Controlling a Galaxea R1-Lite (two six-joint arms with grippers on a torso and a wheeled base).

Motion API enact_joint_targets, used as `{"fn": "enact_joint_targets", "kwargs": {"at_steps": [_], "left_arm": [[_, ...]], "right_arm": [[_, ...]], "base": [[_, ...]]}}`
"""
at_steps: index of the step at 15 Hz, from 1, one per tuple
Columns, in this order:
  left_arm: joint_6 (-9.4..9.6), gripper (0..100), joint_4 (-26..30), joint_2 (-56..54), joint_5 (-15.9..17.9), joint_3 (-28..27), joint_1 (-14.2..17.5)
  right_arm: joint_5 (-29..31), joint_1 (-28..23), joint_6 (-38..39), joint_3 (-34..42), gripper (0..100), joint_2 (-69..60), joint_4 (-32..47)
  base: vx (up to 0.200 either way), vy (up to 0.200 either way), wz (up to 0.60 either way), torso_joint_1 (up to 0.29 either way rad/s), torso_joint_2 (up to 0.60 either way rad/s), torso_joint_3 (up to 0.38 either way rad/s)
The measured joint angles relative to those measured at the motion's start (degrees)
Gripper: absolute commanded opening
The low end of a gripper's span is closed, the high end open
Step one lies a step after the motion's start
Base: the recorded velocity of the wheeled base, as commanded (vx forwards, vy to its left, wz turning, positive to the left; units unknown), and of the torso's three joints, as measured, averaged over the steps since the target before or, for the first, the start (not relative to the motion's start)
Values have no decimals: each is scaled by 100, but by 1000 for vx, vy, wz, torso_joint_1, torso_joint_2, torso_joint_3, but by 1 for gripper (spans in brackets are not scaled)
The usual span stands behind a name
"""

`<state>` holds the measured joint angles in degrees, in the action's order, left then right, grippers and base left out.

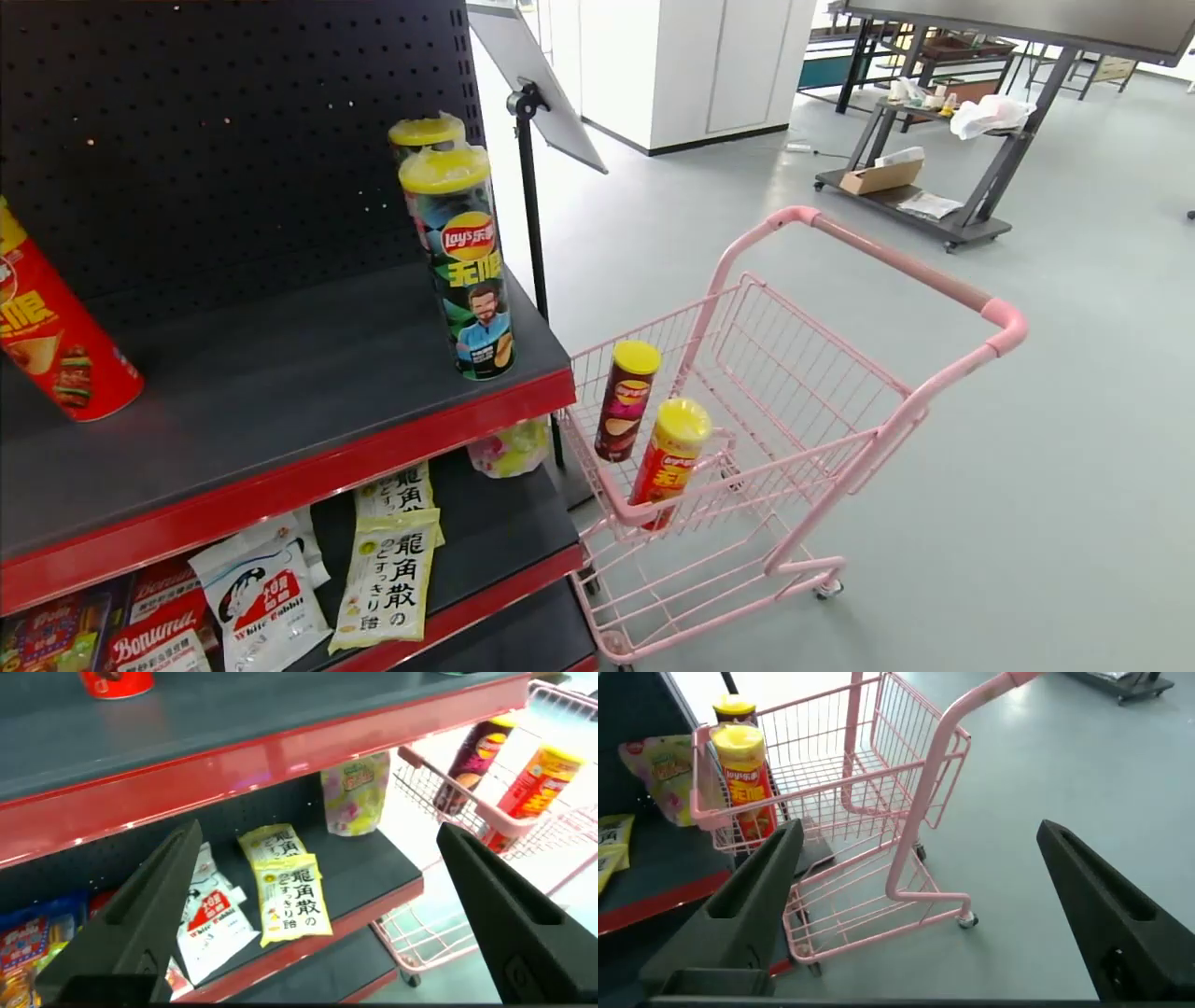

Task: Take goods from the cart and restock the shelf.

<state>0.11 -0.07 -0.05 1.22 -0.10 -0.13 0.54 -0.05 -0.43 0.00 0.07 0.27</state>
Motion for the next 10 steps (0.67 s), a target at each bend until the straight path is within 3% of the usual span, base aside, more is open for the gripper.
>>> {"fn": "enact_joint_targets", "kwargs": {"at_steps": [5, 10], "left_arm": [[-1, 100, 0, 0, 1, 0, -5], [-4, 100, 5, 0, 4, 0, -5]], "right_arm": [[9, -6, 18, 0, 100, 0, -11], [15, -6, 215, 0, 100, 0, -11]], "base": [[0, 0, 0, -138, 358, 210], [0, 0, 0, -203, 534, 333]]}}
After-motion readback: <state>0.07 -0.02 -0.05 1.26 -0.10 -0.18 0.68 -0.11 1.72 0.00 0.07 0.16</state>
